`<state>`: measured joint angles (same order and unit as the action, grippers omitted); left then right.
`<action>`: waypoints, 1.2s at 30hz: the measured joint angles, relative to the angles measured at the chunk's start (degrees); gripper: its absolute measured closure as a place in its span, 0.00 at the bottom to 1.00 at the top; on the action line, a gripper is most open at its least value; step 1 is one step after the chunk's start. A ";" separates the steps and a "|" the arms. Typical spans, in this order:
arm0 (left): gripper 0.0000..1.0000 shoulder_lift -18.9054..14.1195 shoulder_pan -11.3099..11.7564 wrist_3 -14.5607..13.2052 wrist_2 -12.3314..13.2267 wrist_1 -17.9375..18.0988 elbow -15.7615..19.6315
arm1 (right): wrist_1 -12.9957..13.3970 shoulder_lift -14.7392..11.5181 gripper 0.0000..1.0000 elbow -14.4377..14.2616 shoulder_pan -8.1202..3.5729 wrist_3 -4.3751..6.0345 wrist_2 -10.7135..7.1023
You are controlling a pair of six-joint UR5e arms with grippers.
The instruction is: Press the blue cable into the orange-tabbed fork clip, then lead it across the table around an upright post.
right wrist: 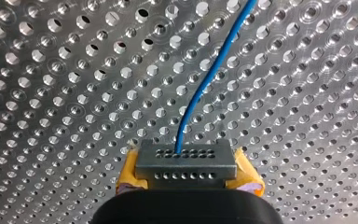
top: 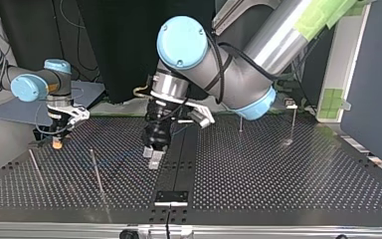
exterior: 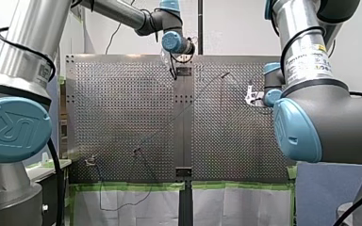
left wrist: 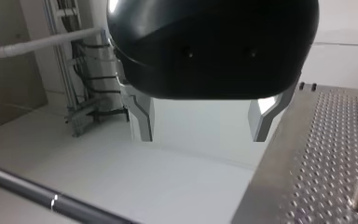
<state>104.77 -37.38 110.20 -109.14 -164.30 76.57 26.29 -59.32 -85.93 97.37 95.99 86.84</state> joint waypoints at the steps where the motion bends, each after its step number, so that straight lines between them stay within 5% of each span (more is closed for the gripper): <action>1: 0.00 0.00 0.14 0.26 -0.18 0.57 0.56 | 0.00 0.01 1.00 0.00 0.00 0.00 0.00; 10: 0.00 0.01 1.50 2.46 -0.72 5.45 5.90 | 0.01 0.01 1.00 0.00 0.01 0.00 0.00; 36: 0.00 -0.02 3.23 3.02 -1.90 3.37 20.58 | -0.06 0.08 1.00 -0.19 0.77 0.00 0.01</action>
<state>104.75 -34.16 113.22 -111.04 -160.94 97.15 26.22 -59.24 -86.12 98.13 95.99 86.85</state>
